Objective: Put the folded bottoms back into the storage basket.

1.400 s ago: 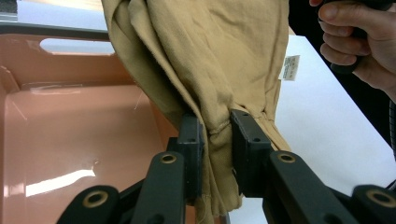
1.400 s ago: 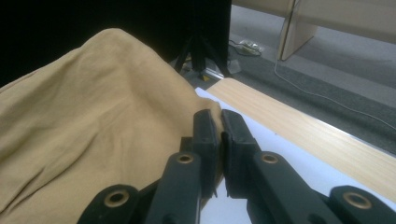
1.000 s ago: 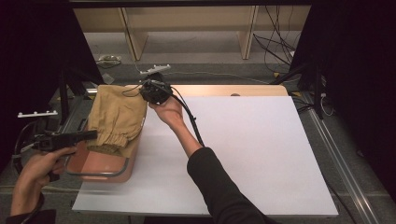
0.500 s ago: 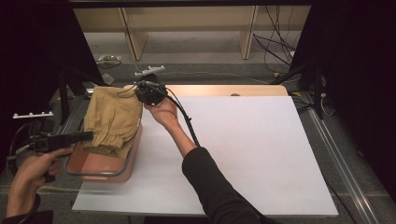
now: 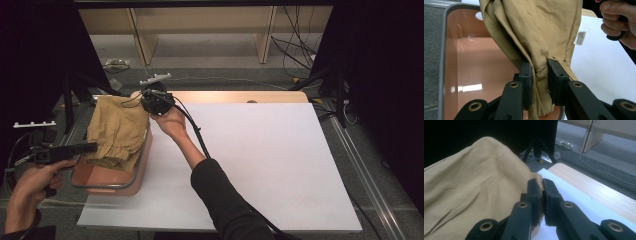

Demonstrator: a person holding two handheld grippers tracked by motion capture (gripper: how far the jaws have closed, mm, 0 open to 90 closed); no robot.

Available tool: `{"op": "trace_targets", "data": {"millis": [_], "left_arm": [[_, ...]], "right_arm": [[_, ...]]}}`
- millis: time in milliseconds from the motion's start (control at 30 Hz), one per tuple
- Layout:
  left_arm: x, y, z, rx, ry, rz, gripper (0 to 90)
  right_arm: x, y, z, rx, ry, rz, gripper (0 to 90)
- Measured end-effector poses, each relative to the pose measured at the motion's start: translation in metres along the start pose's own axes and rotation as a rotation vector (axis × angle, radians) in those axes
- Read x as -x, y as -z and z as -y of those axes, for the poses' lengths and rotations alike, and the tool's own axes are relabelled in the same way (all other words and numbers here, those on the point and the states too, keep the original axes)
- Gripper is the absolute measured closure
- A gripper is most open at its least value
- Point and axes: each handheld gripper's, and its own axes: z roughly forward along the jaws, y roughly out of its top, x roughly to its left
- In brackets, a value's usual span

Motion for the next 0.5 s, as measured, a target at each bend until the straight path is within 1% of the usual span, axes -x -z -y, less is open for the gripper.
{"op": "trace_targets", "data": {"millis": [233,500], "left_arm": [[-0.0022,0.0011,0.0006,-0.004,0.004,-0.005,74.6],[-0.004,-0.0014,0.0017,-0.011,0.016,-0.011,74.5]], "right_arm": [[-0.0021,-0.0031,0.0004,0.0,-0.001,-0.001,85.5],[-0.0041,-0.0071,0.0017,-0.005,0.0,-0.005,85.5]]}}
